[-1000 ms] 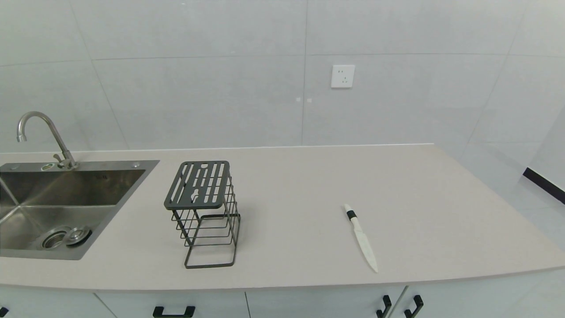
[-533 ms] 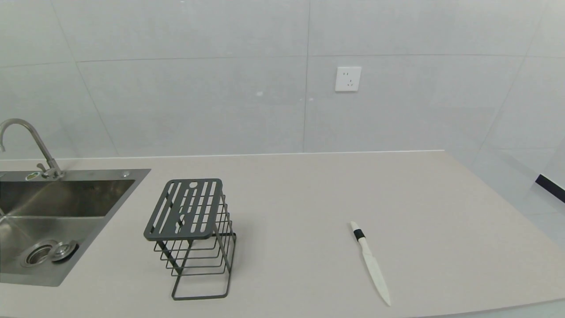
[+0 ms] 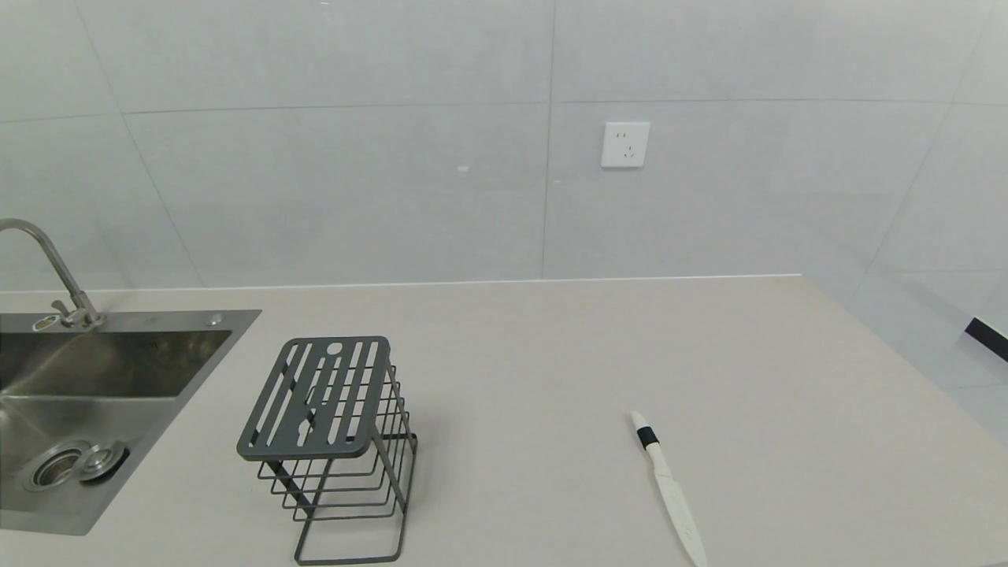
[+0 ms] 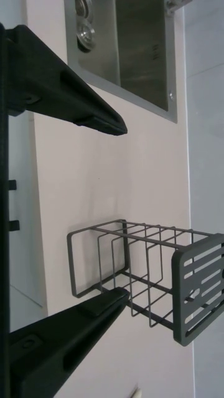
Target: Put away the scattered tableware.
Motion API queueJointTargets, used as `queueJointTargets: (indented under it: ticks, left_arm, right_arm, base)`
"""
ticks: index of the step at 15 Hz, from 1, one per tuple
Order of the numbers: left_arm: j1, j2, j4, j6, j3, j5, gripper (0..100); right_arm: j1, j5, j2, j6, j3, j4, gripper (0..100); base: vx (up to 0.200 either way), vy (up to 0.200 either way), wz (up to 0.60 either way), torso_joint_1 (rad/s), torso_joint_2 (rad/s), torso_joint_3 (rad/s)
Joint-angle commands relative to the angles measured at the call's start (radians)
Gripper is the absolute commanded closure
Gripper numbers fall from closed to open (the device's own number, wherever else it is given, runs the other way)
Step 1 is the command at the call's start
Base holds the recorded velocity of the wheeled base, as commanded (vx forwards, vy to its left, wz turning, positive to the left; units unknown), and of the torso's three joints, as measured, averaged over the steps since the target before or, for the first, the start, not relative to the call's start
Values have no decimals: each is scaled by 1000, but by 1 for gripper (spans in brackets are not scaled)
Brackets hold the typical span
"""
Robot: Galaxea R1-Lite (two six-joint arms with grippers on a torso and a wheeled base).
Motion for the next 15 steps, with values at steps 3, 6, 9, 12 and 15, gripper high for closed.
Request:
queueJointTargets:
  ticks: [3, 6, 9, 12, 15]
  left_arm:
    - [0, 1, 0, 1, 0, -1, 0]
    - [0, 1, 1, 1, 0, -1, 0]
    - [0, 1, 1, 1, 0, -1, 0]
    - [0, 1, 1, 1, 0, -1, 0]
    - [0, 1, 1, 1, 0, -1, 0]
  right_arm:
    - [0, 28, 2, 4, 0, 2, 0]
    - [-6, 60, 41, -39, -104, -242, 0]
    - [52, 193, 224, -38, -222, -104, 0]
    - [206, 203, 380, 111, -208, -17, 0]
    - [278, 210, 574, 185, -213, -12, 0]
  base:
    - [0, 0, 0, 0, 0, 0]
    - [0, 0, 0, 0, 0, 0]
    - [0, 0, 0, 0, 0, 0]
    - [0, 0, 0, 0, 0, 0]
    - [0, 0, 0, 0, 0, 0]
